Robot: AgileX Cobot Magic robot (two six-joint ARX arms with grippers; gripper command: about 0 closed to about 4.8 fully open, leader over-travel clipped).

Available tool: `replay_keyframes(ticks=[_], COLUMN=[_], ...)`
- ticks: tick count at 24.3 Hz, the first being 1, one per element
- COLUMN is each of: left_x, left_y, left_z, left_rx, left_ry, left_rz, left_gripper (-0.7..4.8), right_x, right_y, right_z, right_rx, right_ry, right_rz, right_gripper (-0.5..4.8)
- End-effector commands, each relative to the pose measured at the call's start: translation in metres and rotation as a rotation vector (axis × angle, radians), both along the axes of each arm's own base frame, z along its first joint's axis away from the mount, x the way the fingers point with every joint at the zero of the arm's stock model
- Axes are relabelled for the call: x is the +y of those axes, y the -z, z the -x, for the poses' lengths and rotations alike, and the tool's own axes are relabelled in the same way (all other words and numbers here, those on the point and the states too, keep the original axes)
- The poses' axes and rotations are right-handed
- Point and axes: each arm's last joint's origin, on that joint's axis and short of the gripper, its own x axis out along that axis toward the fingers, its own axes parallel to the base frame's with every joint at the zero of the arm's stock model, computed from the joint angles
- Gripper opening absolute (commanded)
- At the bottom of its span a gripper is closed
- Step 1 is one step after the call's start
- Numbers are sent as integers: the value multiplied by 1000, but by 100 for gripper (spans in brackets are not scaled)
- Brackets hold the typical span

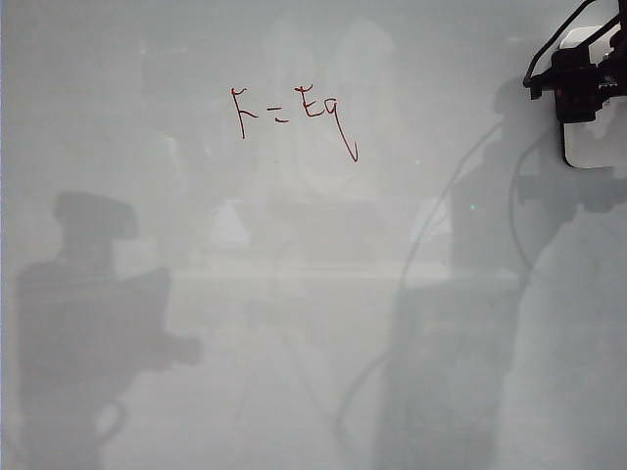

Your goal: Grab the whiteboard eraser that is attached to the surface of the whiteboard and use it to clean the writing on the whiteboard.

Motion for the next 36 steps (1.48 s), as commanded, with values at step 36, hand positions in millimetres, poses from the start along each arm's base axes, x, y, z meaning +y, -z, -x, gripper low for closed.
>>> replay_keyframes(ticks=[36], left_x=[2], left_y=[-2], left_z=[-1], left_rx=[-15], left_ry=[-78], left_rz=[-7], left_gripper=[-6], right_x=[251], right_y=[-93], right_z=[-2], right_rx=[355], right_ry=[-287], right_rz=[1286], right_gripper=[211])
